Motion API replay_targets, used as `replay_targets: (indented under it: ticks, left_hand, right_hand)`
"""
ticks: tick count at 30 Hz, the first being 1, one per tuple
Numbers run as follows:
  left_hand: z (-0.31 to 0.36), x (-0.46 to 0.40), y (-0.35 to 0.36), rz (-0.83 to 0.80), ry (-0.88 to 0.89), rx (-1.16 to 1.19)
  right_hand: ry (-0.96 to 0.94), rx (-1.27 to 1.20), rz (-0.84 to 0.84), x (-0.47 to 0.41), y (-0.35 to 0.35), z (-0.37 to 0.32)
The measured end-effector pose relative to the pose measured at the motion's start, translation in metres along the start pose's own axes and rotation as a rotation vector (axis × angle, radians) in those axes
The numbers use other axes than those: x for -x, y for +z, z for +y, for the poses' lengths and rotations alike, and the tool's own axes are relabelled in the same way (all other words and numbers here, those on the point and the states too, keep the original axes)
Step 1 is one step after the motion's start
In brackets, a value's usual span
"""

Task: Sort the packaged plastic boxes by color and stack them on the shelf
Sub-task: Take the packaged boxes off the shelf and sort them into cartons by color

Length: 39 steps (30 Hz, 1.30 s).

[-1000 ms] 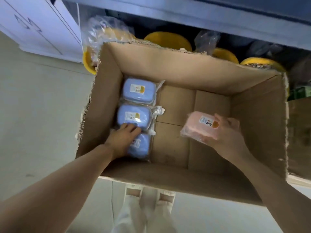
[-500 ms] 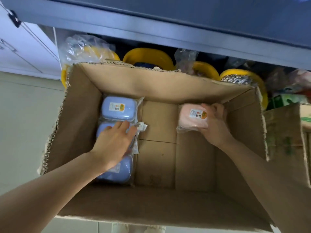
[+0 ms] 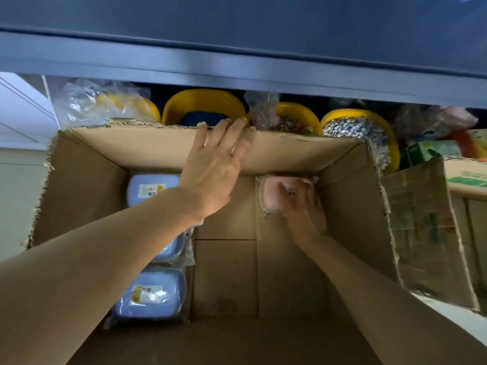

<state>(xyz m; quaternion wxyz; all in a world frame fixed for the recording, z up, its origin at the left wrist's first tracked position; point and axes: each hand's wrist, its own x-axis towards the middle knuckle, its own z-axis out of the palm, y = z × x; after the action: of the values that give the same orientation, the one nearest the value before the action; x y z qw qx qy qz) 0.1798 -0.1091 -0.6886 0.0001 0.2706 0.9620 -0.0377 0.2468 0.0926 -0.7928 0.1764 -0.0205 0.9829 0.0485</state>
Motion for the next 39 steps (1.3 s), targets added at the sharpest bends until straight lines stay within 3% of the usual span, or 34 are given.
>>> replay_targets:
  ticks: [3,6,9,12,16,28,35,39]
  left_hand:
    - [0.000,-0.002,0.003,0.025,0.019,-0.006]
    - [-0.001,-0.001,0.006,0.026,0.033,0.007]
    - [0.002,-0.001,-0.010,-0.072,0.024,0.053]
    - [0.003,0.000,-0.038,-0.216,-0.014,0.108]
    - [-0.001,0.004,-0.107,-0.314,-0.105,0.193]
    - [-0.030,0.034,-0.431,0.037,-0.212,0.165]
    - [-0.027,0.063,-0.562,0.270,-0.236,0.100]
    - [-0.032,0.071,-0.606,0.315,-0.240,0.071]
  right_hand:
    - [0.056,-0.079,-0.120,-0.004,0.006,0.006]
    - [0.033,-0.084,-0.110,0.000,-0.003,0.006]
    - [0.032,-0.148,-0.125,0.014,-0.019,0.013]
    - [0.060,-0.252,-0.107,0.036,-0.068,0.015]
    - [0.021,-0.237,0.047,0.070,-0.157,0.022]
    - [-0.080,-0.273,0.428,0.173,-0.495,0.053]
    - [-0.113,-0.218,0.615,0.227,-0.617,0.060]
    - [-0.114,-0.223,0.662,0.243,-0.660,0.061]
